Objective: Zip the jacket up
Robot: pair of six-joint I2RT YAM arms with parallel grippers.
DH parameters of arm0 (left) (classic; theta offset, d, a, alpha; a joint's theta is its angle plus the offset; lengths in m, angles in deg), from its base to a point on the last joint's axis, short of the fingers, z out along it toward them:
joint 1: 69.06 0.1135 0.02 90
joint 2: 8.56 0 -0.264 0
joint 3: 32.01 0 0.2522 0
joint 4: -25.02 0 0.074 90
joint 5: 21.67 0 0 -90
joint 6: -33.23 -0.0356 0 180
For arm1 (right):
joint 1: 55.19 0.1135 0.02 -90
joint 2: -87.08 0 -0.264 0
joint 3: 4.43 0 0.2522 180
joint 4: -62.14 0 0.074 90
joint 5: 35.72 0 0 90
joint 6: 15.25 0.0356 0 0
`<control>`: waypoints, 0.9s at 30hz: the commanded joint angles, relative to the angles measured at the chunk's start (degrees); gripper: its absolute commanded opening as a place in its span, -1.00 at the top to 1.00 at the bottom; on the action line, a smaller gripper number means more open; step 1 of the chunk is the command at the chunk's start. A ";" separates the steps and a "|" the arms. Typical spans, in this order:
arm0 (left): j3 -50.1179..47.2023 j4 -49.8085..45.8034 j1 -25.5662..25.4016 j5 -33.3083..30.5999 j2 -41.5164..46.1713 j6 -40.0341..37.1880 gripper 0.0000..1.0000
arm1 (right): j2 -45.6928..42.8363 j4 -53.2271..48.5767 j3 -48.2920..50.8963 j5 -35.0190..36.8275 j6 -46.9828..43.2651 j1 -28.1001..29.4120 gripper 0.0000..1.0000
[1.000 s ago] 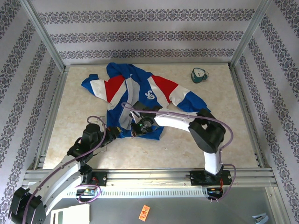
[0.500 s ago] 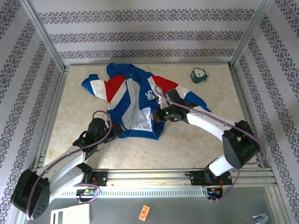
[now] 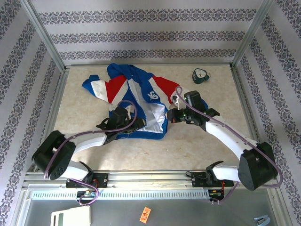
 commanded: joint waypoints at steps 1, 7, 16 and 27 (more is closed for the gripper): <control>3.83 10.09 -3.35 2.15 -4.51 0.02 1.00 | -4.74 0.45 1.46 -1.10 -3.38 -0.34 1.00; 10.74 11.58 -8.90 1.97 -10.61 -0.89 1.00 | -10.98 -2.52 2.21 2.14 -7.16 -1.52 1.00; 13.53 8.01 -11.47 -0.22 -7.20 -6.04 1.00 | -15.46 -6.33 0.27 1.49 -11.12 -3.40 1.00; 13.49 5.10 -11.47 -3.14 -0.27 -16.65 1.00 | -16.51 -1.63 0.88 -7.71 -12.74 -4.93 1.00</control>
